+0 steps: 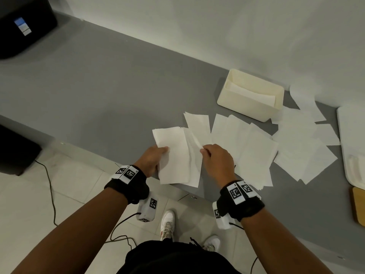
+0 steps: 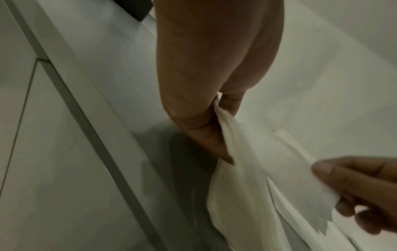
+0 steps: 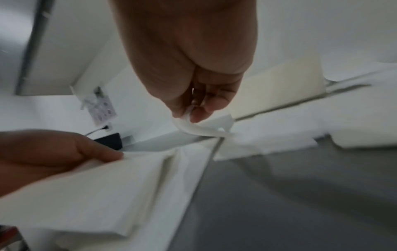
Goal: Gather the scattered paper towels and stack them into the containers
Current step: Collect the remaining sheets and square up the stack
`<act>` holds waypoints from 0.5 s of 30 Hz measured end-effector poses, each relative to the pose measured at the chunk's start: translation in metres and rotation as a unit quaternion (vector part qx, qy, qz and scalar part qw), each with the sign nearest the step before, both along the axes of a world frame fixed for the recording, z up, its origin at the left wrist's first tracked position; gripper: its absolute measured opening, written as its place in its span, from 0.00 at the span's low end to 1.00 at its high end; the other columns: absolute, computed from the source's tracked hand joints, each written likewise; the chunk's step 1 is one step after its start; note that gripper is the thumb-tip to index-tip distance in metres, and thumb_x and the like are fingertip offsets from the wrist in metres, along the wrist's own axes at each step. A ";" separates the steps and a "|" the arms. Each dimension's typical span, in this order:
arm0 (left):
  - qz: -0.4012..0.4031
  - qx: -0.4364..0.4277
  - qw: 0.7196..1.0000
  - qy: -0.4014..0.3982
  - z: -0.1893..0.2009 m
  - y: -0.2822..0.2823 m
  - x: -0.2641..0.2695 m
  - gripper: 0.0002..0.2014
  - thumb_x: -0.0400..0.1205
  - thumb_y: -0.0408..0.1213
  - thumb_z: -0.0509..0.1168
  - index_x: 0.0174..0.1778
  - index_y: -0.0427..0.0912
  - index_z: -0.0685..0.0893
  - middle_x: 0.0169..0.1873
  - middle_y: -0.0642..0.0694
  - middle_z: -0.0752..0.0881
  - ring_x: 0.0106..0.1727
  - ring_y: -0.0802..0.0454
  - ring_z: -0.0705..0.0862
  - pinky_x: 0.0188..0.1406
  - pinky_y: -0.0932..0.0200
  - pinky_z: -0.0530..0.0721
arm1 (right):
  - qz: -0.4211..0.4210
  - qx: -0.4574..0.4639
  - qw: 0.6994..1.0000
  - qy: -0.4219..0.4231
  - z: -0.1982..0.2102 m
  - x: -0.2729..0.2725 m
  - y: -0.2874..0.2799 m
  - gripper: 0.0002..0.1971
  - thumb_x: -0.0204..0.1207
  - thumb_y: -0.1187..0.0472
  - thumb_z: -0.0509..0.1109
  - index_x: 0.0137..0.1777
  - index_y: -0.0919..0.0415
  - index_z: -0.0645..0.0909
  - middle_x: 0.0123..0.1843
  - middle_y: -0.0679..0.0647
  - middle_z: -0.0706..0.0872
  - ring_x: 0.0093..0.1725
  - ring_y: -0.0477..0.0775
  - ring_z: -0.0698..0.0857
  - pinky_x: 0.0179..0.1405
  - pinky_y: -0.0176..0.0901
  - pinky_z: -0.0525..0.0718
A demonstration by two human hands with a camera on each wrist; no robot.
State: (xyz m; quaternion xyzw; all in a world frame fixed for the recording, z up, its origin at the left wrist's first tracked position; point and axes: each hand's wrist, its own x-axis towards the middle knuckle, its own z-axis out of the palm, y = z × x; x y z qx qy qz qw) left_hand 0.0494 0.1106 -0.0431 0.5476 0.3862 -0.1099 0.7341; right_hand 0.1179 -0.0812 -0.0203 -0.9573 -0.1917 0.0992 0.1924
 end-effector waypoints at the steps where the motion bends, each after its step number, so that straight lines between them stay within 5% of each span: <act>1: 0.009 -0.015 1.000 -0.002 0.001 -0.003 0.001 0.11 0.88 0.36 0.58 0.63 0.37 0.78 0.53 0.40 0.84 0.46 0.47 0.83 0.46 0.52 0.83 | 0.023 0.000 1.000 -0.005 0.004 -0.002 0.003 0.15 0.85 0.53 0.58 0.56 0.58 0.84 0.49 0.54 0.85 0.47 0.57 0.84 0.41 0.43 0.76; 9: 0.014 -0.091 0.996 0.020 0.008 -0.009 0.009 0.30 0.85 0.63 0.50 0.63 0.43 0.83 0.59 0.39 0.88 0.58 0.40 0.87 0.57 0.44 0.84 | 0.159 -0.011 0.987 -0.026 0.012 -0.033 0.027 0.17 0.86 0.50 0.57 0.58 0.56 0.85 0.48 0.53 0.84 0.42 0.53 0.83 0.37 0.38 0.71; 15: 0.009 -0.133 0.991 0.015 0.004 -0.010 0.011 0.34 0.83 0.68 0.44 0.55 0.46 0.86 0.52 0.41 0.91 0.53 0.42 0.88 0.53 0.46 0.84 | 0.186 -0.022 0.982 -0.009 0.002 -0.043 0.032 0.17 0.86 0.50 0.56 0.55 0.56 0.85 0.46 0.53 0.83 0.41 0.53 0.83 0.36 0.39 0.71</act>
